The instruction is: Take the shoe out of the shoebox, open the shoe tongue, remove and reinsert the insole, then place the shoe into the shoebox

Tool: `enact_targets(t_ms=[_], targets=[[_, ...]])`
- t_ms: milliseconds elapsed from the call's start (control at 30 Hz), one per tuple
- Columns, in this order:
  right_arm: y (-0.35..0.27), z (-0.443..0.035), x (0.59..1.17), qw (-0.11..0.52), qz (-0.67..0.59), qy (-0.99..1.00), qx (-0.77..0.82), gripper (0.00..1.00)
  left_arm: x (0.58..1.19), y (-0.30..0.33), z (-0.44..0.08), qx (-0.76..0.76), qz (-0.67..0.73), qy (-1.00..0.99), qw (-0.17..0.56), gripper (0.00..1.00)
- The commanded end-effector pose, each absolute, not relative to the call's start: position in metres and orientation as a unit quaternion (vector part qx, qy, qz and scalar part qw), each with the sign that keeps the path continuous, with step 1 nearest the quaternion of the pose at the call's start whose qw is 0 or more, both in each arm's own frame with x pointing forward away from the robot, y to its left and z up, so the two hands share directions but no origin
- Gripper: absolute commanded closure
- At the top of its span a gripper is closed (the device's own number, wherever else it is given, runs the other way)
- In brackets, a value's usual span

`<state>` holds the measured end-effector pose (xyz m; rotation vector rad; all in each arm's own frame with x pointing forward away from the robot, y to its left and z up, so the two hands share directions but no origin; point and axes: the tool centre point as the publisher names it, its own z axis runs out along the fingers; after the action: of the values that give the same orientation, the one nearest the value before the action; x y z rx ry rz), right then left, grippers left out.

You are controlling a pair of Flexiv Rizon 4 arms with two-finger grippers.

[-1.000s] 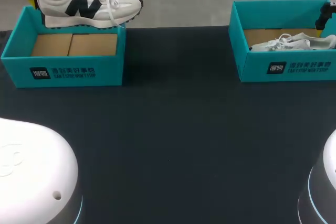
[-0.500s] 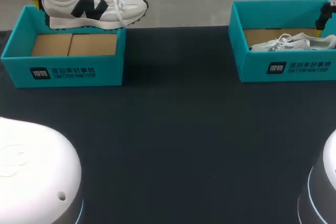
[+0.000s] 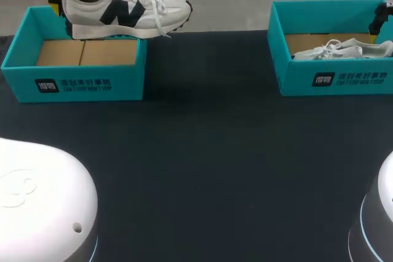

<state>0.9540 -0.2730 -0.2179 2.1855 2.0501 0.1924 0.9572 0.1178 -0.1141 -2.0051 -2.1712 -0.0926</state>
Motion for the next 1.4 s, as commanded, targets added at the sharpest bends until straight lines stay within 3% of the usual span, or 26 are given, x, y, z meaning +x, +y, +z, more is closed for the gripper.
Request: enact_targets(t_ms=[33, 900, 1400], targets=[[-0.273, -0.218, 0.953, 0.071, 0.064, 0.681, 0.726, 0.0, 0.941, 0.105, -0.114, -0.675, -0.037, -0.732, 0.082, 1.0], [-0.273, -0.218, 0.953, 0.071, 0.064, 0.681, 0.726, 0.0, 0.878, 0.016, -0.133, -0.685, -0.005, -0.727, 0.045, 1.0], [-0.273, -0.218, 0.953, 0.071, 0.064, 0.681, 0.726, 0.0, 0.878, 0.016, -0.133, -0.685, -0.005, -0.727, 0.045, 1.0]])
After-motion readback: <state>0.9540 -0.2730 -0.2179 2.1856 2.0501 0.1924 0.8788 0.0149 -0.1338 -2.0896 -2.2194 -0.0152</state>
